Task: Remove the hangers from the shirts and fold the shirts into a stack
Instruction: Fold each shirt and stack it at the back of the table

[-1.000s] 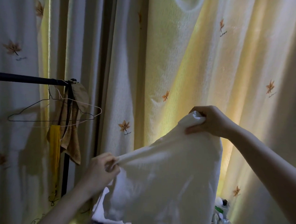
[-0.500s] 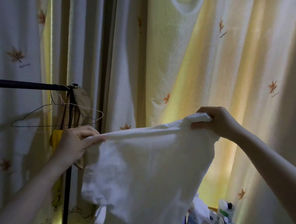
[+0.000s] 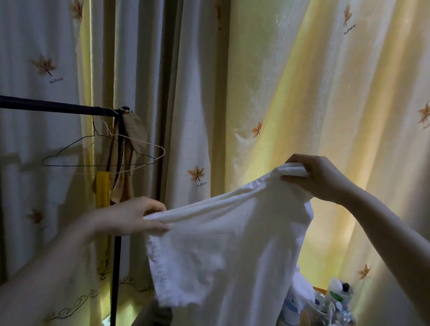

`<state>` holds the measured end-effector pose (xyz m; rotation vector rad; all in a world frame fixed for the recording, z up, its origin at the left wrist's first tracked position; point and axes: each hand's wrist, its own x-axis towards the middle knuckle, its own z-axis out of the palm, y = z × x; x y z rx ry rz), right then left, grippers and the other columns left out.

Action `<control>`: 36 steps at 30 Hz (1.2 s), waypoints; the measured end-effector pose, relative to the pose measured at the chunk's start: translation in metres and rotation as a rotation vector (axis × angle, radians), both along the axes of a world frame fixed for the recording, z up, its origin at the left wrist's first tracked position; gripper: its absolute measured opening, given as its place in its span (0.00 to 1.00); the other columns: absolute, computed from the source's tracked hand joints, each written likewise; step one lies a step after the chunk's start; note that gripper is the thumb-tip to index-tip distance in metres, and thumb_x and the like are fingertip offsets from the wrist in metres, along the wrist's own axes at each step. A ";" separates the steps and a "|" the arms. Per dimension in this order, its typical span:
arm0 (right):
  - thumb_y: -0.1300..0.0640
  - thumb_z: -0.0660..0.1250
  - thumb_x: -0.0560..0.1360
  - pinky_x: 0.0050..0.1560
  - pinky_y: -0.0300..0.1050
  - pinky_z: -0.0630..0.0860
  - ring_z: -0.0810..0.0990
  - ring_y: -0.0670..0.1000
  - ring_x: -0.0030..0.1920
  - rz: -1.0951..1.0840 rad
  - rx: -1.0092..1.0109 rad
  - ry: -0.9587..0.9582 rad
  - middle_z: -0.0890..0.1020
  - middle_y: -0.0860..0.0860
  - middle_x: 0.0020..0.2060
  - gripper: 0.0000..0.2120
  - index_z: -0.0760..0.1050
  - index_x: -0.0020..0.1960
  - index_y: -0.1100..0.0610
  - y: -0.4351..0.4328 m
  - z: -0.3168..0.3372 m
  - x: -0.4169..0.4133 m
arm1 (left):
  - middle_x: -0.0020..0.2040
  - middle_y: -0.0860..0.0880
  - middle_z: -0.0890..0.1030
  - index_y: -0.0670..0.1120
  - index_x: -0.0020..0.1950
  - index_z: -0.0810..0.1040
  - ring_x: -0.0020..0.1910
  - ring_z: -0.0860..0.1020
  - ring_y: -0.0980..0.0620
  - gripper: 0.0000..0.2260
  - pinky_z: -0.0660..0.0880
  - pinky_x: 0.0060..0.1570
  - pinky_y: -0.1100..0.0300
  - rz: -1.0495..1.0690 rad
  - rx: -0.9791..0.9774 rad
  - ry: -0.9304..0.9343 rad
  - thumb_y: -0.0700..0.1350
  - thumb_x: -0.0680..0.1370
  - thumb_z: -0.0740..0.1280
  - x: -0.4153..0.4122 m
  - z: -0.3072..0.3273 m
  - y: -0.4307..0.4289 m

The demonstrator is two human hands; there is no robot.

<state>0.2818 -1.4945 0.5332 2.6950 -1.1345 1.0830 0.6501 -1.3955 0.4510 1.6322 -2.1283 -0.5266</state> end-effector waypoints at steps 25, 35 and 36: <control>0.55 0.71 0.73 0.38 0.45 0.73 0.77 0.50 0.37 -0.018 0.155 -0.196 0.82 0.54 0.36 0.04 0.80 0.42 0.56 -0.014 -0.023 0.000 | 0.58 0.45 0.77 0.49 0.72 0.62 0.51 0.81 0.47 0.36 0.80 0.43 0.53 0.481 0.087 1.242 0.40 0.68 0.75 0.013 -0.135 0.004; 0.60 0.77 0.65 0.46 0.47 0.73 0.78 0.47 0.39 0.113 0.120 0.058 0.84 0.52 0.40 0.11 0.81 0.46 0.54 -0.046 -0.042 0.049 | 0.53 0.52 0.80 0.50 0.47 0.83 0.53 0.78 0.52 0.15 0.76 0.52 0.60 0.516 -0.213 0.496 0.38 0.64 0.79 0.060 -0.158 0.028; 0.60 0.77 0.65 0.45 0.46 0.71 0.77 0.47 0.38 0.094 0.100 0.054 0.83 0.54 0.42 0.11 0.81 0.47 0.58 -0.050 -0.047 0.060 | 0.52 0.51 0.80 0.48 0.47 0.83 0.52 0.78 0.52 0.12 0.76 0.50 0.58 0.588 -0.284 0.425 0.38 0.66 0.78 0.067 -0.155 0.031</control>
